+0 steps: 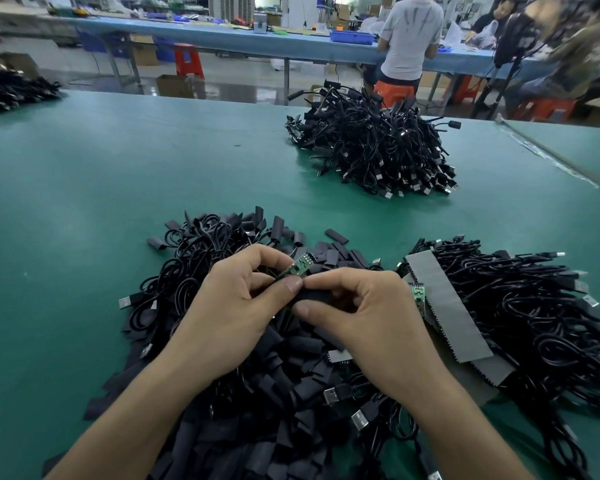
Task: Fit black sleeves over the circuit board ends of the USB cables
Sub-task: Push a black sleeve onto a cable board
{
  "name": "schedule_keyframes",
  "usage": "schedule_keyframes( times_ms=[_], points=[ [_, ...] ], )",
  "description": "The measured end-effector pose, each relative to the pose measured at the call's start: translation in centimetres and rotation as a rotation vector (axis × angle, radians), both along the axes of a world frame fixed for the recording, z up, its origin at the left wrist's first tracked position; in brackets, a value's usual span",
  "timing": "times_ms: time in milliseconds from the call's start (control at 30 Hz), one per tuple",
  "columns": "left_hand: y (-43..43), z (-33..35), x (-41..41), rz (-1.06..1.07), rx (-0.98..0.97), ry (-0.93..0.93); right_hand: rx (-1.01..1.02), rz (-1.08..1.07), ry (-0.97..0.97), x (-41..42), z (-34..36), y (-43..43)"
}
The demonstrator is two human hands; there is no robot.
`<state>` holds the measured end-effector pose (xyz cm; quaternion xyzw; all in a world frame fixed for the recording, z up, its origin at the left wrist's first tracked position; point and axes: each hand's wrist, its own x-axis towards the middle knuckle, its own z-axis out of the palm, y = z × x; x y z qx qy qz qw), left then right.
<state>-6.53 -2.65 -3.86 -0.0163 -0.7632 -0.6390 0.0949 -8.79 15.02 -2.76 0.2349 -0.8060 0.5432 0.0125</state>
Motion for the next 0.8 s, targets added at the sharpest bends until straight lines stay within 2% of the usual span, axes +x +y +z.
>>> schedule_keyframes(
  times_ms=[100,333,800],
  points=[
    [-0.1,-0.1,-0.1,0.020,0.042,-0.016,0.015,-0.068,0.042,-0.4,-0.1,0.3],
    [-0.3,0.2,-0.1,0.048,-0.048,-0.020,-0.107,-0.099,0.026,-1.1,0.5,1.5],
    [-0.1,1.4,0.4,-0.062,0.158,-0.202,-0.130,0.024,0.019,-1.3,0.6,1.5]
  ],
)
